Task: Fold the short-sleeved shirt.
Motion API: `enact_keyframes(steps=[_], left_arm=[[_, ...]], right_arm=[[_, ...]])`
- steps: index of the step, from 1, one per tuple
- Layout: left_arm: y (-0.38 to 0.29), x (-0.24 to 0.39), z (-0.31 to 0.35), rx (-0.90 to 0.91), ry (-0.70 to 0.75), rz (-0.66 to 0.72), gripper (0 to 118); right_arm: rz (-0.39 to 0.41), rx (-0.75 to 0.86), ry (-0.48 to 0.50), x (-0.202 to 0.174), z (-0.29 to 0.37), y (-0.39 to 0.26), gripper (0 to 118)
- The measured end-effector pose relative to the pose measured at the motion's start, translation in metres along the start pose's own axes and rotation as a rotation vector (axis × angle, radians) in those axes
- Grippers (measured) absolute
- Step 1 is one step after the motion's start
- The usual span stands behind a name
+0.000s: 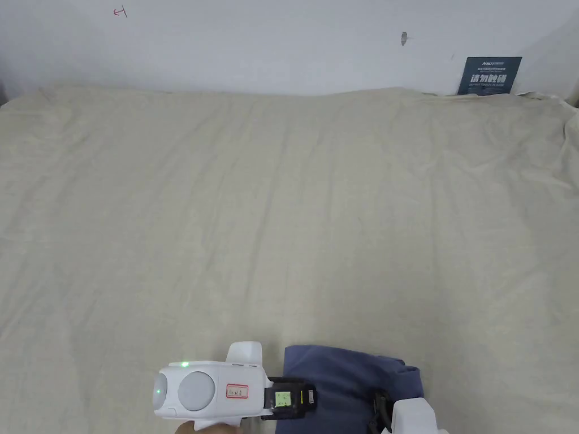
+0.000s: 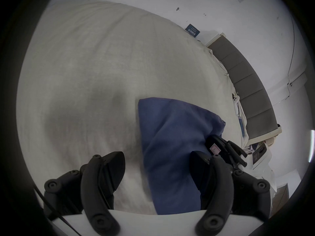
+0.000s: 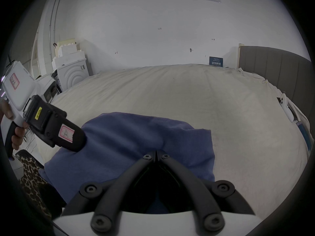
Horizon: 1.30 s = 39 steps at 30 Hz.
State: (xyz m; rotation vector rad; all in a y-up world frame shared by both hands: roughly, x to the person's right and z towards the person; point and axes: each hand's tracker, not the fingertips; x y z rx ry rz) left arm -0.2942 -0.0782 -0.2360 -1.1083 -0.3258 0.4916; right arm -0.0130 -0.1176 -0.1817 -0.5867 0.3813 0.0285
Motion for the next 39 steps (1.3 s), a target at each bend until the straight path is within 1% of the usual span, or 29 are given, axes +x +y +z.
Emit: enact_keyframes(steps=[2, 3, 4, 5, 7, 10, 14, 16, 17, 18, 20, 22, 24, 26, 29, 32, 35, 38, 39], left_arm=[[0.005, -0.001, -0.005, -0.033, -0.028, -0.004, 70], [0.007, -0.002, -0.007, -0.041, -0.031, -0.002, 61], [0.007, -0.005, -0.008, -0.052, -0.053, 0.010, 48], [0.008, -0.007, -0.011, -0.078, -0.090, 0.019, 45], [0.007, -0.008, -0.014, -0.078, -0.063, 0.015, 39], [0.003, -0.005, -0.016, -0.081, -0.043, -0.008, 34], [0.000, 0.005, -0.014, -0.068, -0.004, -0.082, 23], [0.000, 0.013, -0.006, -0.034, -0.007, -0.117, 20], [0.002, 0.015, 0.001, -0.017, -0.005, -0.135, 19], [0.005, 0.018, 0.008, 0.006, -0.042, -0.146, 18], [0.014, 0.017, 0.021, 0.027, -0.074, -0.138, 18], [0.025, 0.017, 0.035, 0.042, -0.067, -0.162, 18], [0.037, 0.013, 0.051, 0.063, -0.033, -0.217, 18], [0.048, 0.000, 0.068, 0.072, -0.010, -0.219, 18], [0.065, -0.029, 0.097, 0.093, 0.076, -0.237, 18], [0.081, -0.067, 0.128, 0.100, 0.167, -0.221, 18], [0.095, -0.106, 0.157, 0.105, 0.293, -0.215, 18], [0.106, -0.146, 0.188, 0.114, 0.380, -0.170, 18], [0.110, -0.160, 0.199, 0.129, 0.435, -0.170, 18]], right_arm=[[0.001, 0.000, 0.004, 0.000, 0.000, 0.000, 0], [0.001, 0.000, 0.006, 0.000, 0.000, 0.000, 0], [0.002, 0.000, 0.007, 0.000, 0.000, 0.001, 0], [0.004, -0.002, 0.008, 0.001, 0.000, 0.001, 0], [0.000, -0.003, 0.012, 0.001, 0.000, 0.001, 0], [0.002, -0.010, 0.016, 0.001, 0.000, 0.003, 0], [0.007, -0.034, 0.022, 0.000, 0.004, 0.015, 0], [0.003, -0.029, 0.029, 0.001, 0.011, 0.024, 0], [0.010, 0.005, 0.029, 0.002, 0.018, 0.030, 0], [0.015, 0.042, 0.030, 0.003, 0.026, 0.037, 0], [0.015, 0.086, 0.030, 0.007, 0.037, 0.054, 0], [0.035, 0.131, 0.012, 0.010, 0.048, 0.073, 0], [0.040, 0.187, 0.003, 0.015, 0.059, 0.093, 0], [0.041, 0.226, -0.004, 0.018, 0.069, 0.112, 0], [0.050, 0.275, -0.024, 0.020, 0.081, 0.137, 0], [0.060, 0.322, -0.032, 0.019, 0.091, 0.159, 0], [0.071, 0.358, -0.030, 0.014, 0.095, 0.176, 0], [0.084, 0.372, -0.026, 0.008, 0.094, 0.189, 0], [0.084, 0.378, -0.023, 0.006, 0.093, 0.192, 0]])
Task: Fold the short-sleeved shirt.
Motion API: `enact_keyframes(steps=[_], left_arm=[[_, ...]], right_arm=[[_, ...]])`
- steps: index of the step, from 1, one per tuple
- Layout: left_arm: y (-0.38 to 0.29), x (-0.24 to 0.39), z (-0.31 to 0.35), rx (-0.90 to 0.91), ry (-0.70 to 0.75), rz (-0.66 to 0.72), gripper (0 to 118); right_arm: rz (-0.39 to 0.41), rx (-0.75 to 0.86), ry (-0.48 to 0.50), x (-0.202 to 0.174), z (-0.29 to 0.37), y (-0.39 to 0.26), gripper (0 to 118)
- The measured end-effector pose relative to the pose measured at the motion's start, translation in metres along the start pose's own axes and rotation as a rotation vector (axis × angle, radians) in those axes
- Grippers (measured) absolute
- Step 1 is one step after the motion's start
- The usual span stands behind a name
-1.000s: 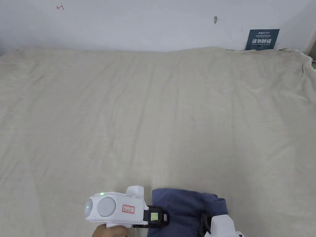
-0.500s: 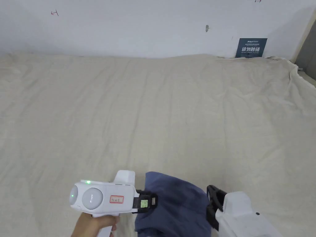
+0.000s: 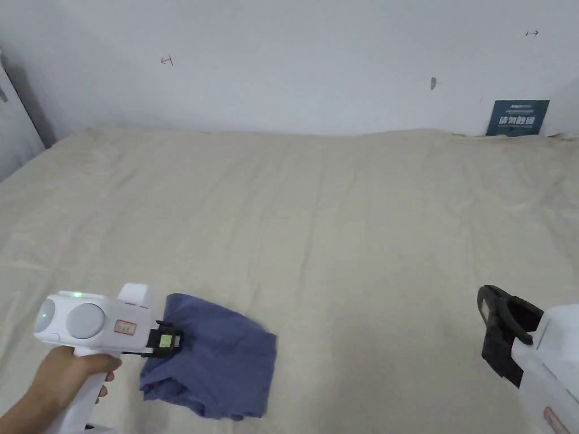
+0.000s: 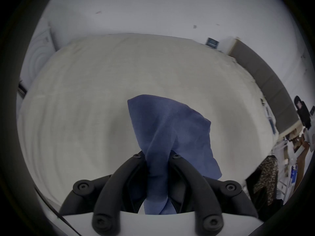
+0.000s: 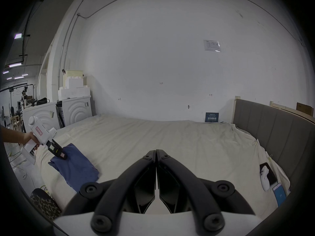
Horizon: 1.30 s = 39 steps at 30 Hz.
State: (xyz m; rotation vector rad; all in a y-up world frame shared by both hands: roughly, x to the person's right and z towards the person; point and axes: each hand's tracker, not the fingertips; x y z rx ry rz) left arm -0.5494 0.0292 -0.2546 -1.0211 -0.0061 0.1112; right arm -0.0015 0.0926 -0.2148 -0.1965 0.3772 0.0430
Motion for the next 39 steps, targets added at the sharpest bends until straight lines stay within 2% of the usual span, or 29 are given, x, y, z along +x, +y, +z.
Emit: enact_keyframes(steps=[8, 11, 17, 21, 23, 27, 30, 31, 32, 39], left_arm=[[0.007, -0.116, 0.010, -0.094, 0.239, 0.037, 17], [0.003, -0.139, 0.010, -0.120, 0.310, 0.049, 18], [-0.015, -0.173, -0.027, -0.180, 0.341, 0.100, 18], [-0.027, -0.168, -0.040, -0.208, 0.382, 0.109, 20], [-0.032, -0.166, -0.044, -0.199, 0.416, 0.112, 32], [-0.037, -0.144, -0.037, -0.157, 0.557, 0.129, 72], [-0.037, -0.122, -0.007, -0.042, 0.548, 0.168, 82], [-0.036, -0.116, 0.002, 0.004, 0.531, 0.176, 95], [-0.035, -0.106, 0.016, 0.069, 0.525, 0.182, 98], [-0.020, -0.035, 0.113, 0.488, 0.473, 0.230, 98]], right_arm=[[-0.015, 0.013, 0.021, -0.016, -0.020, 0.010, 0], [-0.003, 0.001, 0.026, -0.021, -0.028, 0.010, 0], [-0.007, -0.026, 0.029, -0.027, -0.040, 0.004, 0], [0.004, -0.050, 0.023, -0.029, -0.042, 0.001, 0], [-0.001, -0.059, 0.025, -0.028, -0.042, -0.002, 0], [0.001, -0.069, 0.024, -0.026, -0.037, -0.001, 0], [-0.002, -0.064, 0.029, -0.021, -0.030, 0.003, 0], [-0.003, -0.061, 0.030, -0.019, -0.029, 0.005, 0], [-0.002, -0.055, 0.029, -0.018, -0.026, 0.008, 0], [0.014, -0.001, -0.015, -0.010, -0.006, 0.040, 0]])
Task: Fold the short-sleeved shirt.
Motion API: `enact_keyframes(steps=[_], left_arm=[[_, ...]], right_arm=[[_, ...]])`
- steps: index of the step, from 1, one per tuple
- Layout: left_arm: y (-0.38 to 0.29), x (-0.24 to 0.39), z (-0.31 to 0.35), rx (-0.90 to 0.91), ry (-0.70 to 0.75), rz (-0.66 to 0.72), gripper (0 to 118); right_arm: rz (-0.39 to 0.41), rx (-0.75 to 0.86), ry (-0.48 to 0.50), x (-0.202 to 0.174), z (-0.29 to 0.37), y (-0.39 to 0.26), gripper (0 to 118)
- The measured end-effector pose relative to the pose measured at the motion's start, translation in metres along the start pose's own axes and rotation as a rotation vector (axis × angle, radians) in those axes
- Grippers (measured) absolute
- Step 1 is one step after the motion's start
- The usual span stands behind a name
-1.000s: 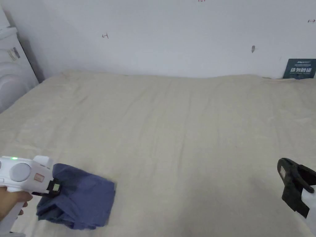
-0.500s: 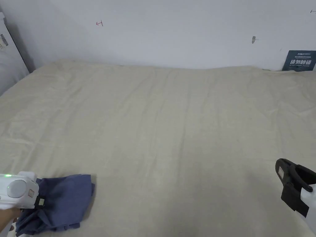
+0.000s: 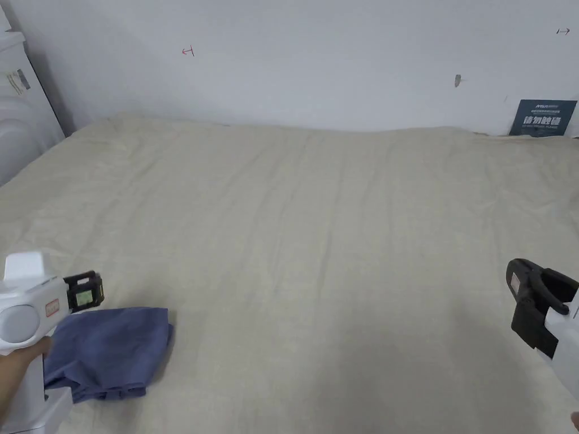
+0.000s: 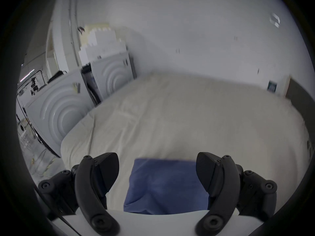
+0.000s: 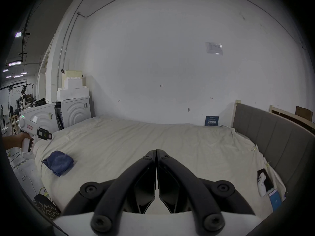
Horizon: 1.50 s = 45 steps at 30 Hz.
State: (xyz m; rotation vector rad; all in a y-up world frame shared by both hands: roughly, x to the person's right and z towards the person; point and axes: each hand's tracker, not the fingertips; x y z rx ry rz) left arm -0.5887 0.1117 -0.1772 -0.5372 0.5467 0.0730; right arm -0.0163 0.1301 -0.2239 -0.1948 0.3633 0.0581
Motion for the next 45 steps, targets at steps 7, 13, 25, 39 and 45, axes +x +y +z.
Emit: enact_keyframes(steps=[7, 13, 25, 39, 45], left_arm=[[0.038, 0.034, 0.068, 0.214, -0.095, 0.083, 97], [0.050, 0.084, 0.115, 0.382, -0.159, 0.035, 94], [0.009, 0.188, 0.154, 0.553, -0.293, -0.064, 16], [-0.026, 0.227, 0.163, 0.541, -0.405, -0.033, 0], [-0.028, 0.226, 0.164, 0.539, -0.404, -0.037, 0]], right_arm=[[0.009, 0.075, -0.050, 0.009, 0.019, 0.033, 0], [0.012, 0.128, -0.092, 0.015, 0.033, 0.049, 0], [-0.004, 0.154, -0.145, 0.028, 0.053, 0.044, 0], [-0.014, 0.164, -0.201, 0.042, 0.063, 0.037, 0], [-0.012, 0.163, -0.206, 0.043, 0.066, 0.037, 0]])
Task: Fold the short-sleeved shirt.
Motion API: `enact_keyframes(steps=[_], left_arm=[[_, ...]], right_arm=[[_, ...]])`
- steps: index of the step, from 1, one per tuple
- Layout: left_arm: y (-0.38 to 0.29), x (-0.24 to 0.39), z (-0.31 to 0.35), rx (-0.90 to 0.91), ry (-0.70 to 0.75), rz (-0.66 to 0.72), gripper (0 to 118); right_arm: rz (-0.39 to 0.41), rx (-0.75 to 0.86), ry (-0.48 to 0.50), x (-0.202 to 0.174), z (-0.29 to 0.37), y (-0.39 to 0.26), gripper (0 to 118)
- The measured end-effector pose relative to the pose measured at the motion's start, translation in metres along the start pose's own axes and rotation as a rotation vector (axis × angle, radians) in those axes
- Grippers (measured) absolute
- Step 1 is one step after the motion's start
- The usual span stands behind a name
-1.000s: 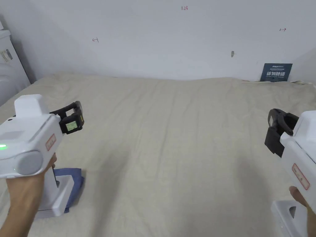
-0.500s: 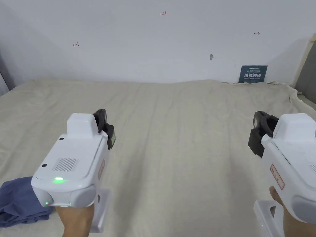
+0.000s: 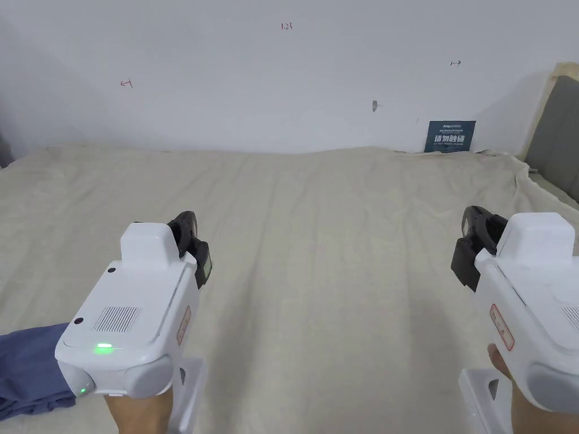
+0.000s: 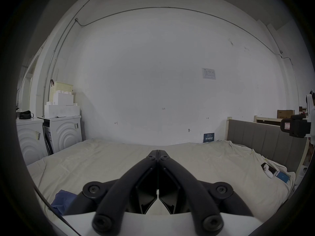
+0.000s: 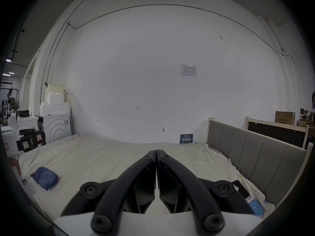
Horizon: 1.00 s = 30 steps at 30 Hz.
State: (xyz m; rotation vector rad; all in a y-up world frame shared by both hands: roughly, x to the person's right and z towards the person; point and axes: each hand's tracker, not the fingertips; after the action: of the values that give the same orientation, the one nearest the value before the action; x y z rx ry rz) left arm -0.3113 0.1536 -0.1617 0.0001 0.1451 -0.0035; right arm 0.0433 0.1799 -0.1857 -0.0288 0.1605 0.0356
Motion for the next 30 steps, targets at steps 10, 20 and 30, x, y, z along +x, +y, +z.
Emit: enact_keyframes(steps=[10, 20, 30], left_arm=[[0.0034, 0.0006, 0.0016, 0.009, -0.003, -0.002, 0], [0.0038, 0.0021, 0.0025, 0.012, -0.012, -0.007, 0], [0.0037, 0.0040, 0.0024, 0.009, -0.021, -0.006, 0]], right_arm=[[0.002, 0.002, -0.003, 0.0007, 0.0028, -0.0016, 0], [0.005, 0.001, -0.004, 0.0020, 0.0055, -0.0012, 0], [0.012, -0.002, -0.004, 0.0022, 0.0071, -0.0011, 0]])
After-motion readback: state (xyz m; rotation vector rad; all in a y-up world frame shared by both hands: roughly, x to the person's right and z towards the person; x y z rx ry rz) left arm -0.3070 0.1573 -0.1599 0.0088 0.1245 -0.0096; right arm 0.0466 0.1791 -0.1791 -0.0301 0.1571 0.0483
